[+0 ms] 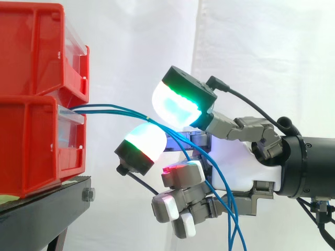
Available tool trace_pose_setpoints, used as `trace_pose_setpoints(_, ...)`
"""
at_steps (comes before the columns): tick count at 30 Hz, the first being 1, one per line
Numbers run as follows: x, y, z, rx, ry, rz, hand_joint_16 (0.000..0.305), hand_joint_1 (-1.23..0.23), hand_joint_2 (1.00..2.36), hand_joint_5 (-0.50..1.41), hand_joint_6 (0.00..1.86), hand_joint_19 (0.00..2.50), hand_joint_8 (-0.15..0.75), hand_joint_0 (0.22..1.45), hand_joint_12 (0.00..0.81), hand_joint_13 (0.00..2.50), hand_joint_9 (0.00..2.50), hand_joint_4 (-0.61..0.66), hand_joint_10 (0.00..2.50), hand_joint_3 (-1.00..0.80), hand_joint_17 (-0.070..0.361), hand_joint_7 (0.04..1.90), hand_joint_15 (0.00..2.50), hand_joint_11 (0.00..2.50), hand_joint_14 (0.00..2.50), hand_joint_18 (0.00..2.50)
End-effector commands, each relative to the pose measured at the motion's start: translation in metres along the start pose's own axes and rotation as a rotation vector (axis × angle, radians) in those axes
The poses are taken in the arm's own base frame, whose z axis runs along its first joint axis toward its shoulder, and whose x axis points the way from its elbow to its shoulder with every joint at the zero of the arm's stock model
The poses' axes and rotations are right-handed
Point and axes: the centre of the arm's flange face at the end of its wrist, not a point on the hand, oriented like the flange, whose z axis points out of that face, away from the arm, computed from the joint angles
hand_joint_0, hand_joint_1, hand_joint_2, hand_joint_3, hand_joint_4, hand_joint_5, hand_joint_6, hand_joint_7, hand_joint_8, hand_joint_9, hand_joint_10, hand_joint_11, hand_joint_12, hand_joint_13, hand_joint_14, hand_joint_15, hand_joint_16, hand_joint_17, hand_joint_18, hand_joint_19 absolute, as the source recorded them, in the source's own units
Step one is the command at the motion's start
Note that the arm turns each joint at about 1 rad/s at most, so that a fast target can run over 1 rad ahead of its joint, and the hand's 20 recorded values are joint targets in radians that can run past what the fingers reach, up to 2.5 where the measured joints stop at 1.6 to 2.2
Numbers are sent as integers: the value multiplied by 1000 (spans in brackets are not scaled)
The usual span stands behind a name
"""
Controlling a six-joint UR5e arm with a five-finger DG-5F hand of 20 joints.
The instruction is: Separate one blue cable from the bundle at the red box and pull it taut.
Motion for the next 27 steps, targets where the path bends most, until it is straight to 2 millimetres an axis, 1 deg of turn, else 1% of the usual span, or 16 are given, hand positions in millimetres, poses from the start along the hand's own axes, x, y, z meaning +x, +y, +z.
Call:
trace_pose_setpoints(1, 1, 0, 0, 0, 1, 0, 54, -565, 1000, -142, 835, 884, 310, 514, 421, 1016, 1272, 79, 27, -500, 122, 1086, 810, 1118, 28, 936)
trace_pose_setpoints(3, 0, 0, 0, 0, 0, 0, 51, -564, 1000, -140, 827, 913, 300, 574, 402, 1007, 1266, 35, 28, -500, 114, 1103, 821, 1123, 30, 914)
trace_pose_setpoints(6, 1, 0, 0, 0, 1, 0, 49, -620, 1000, -134, 812, 920, 292, 616, 399, 1016, 1270, -54, 30, -500, 111, 1135, 819, 1128, 29, 906)
trace_pose_setpoints(7, 1, 0, 0, 0, 1, 0, 49, -660, 1002, -132, 810, 920, 295, 621, 393, 1014, 1273, -78, 29, -473, 111, 1136, 832, 1130, 30, 906)
trace_pose_setpoints(11, 0, 1, 0, -1, 1, 0, 50, -842, 1022, -158, 846, 925, 283, 634, 397, 1008, 1217, -100, 29, -217, 112, 1182, 833, 1153, 28, 903)
trace_pose_setpoints(12, 0, -1, 0, 2, 0, 0, 50, -860, 1023, -163, 858, 915, 280, 645, 396, 1002, 1215, -126, 29, -199, 112, 1190, 827, 1161, 30, 897)
trace_pose_setpoints(14, 0, 0, 0, 0, 0, 0, 49, -894, 1024, -169, 866, 896, 279, 677, 393, 999, 1205, -171, 29, -180, 111, 1305, 828, 1161, 30, 894)
trace_pose_setpoints(15, 0, 0, 0, 0, 0, 0, 49, -904, 1025, -172, 873, 897, 279, 689, 391, 1000, 1206, -198, 28, -177, 110, 1322, 816, 1151, 29, 894)
trace_pose_setpoints(16, 0, 0, 0, 0, 0, 0, 48, -919, 1023, -175, 888, 887, 265, 723, 384, 1005, 1206, -317, 28, -215, 107, 1322, 818, 1152, 30, 887)
trace_pose_setpoints(17, 0, -1, 0, 2, 0, 0, 47, -927, 1022, -175, 886, 884, 251, 746, 377, 1011, 1217, -337, 27, -239, 106, 1393, 814, 1148, 29, 881)
trace_pose_setpoints(18, 1, -1, 0, 2, 1, 0, 46, -933, 1021, -174, 885, 894, 244, 770, 374, 1014, 1229, -368, 29, -262, 104, 1424, 814, 1148, 29, 870)
trace_pose_setpoints(19, 0, 0, 0, 0, 0, 0, 46, -934, 1019, -173, 889, 883, 240, 779, 370, 1020, 1233, -390, 29, -284, 103, 1410, 816, 1134, 28, 867)
trace_pose_setpoints(20, 0, 0, 0, 0, 0, 0, 45, -924, 1012, -172, 897, 887, 230, 809, 366, 1019, 1243, -439, 28, -378, 101, 1351, 828, 1137, 30, 857)
trace_pose_setpoints(22, 0, 0, 0, 0, 0, 0, 44, -923, 1000, -170, 897, 877, 219, 830, 361, 1027, 1248, -455, 28, -500, 99, 1363, 827, 1149, 31, 859)
trace_pose_setpoints(24, 0, 0, 0, 0, 1, 0, 43, -923, 1000, -166, 898, 859, 219, 836, 358, 1028, 1253, -459, 29, -500, 97, 1396, 811, 1144, 31, 863)
trace_pose_setpoints(27, 0, 0, 0, 0, 1, 0, 40, -960, 1000, -164, 897, 766, 186, 790, 342, 979, 1223, -404, 28, -500, 89, 1306, 766, 1122, 28, 856)
